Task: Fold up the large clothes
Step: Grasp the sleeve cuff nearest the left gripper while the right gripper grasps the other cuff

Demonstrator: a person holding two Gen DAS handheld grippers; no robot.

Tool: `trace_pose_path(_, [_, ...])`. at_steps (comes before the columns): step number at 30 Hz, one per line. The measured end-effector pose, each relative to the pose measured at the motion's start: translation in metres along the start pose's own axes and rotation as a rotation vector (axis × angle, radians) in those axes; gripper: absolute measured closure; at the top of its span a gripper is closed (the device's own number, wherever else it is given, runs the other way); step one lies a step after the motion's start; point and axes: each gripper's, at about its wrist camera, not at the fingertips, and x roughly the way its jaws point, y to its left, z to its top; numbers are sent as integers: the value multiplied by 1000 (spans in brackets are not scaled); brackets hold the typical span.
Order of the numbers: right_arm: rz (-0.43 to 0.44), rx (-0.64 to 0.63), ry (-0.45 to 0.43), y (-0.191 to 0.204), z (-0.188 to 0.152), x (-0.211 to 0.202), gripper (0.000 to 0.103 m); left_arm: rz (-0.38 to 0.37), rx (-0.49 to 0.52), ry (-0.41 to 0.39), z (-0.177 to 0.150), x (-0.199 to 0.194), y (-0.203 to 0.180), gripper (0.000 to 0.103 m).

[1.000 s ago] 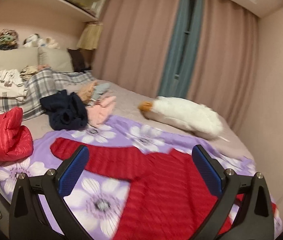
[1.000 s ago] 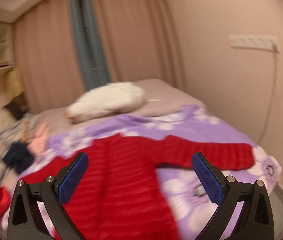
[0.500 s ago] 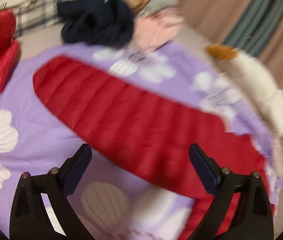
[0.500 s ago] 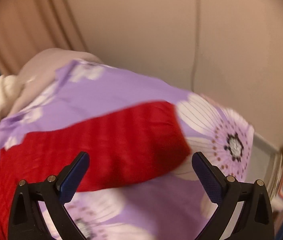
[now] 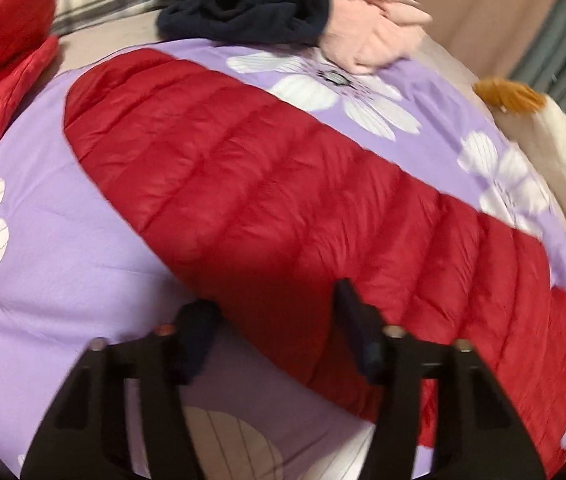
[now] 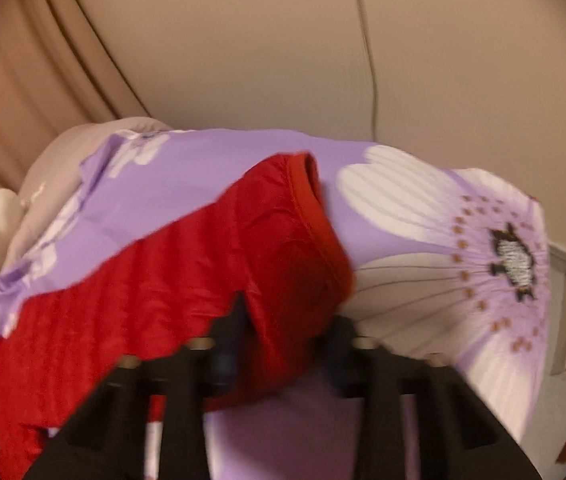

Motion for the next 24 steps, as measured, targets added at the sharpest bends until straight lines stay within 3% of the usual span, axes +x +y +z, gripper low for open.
trace_pose_path(4, [42,-102,-118,68,5,-40,88,0,-7,-1,2,0,4,73])
trace_pose_path(8, [221,-244,-172,177,-6,-96,88,-33,-41,4,4,-3,14,78])
trace_pose_path(11, [418,-384,-174,277,-35,-133,88,-28,-52,-7,8,-9,26,75])
trace_pose_path(15, [630,-530,-90,390,-109,-172,88,-21,-102,-21,19,-12,55,73])
trace_pose_path(20, [773,-708,39,444,-210,-177,89,-177,-254,30,31,-1,90,73])
trace_pose_path(22, [808,-811,90,460,-249,-177,89,-211,-242,43,35,3,89,65])
trace_pose_path(24, [806,-901,149,468,-277,-173,85,-213,-196,39,37,5,83,65])
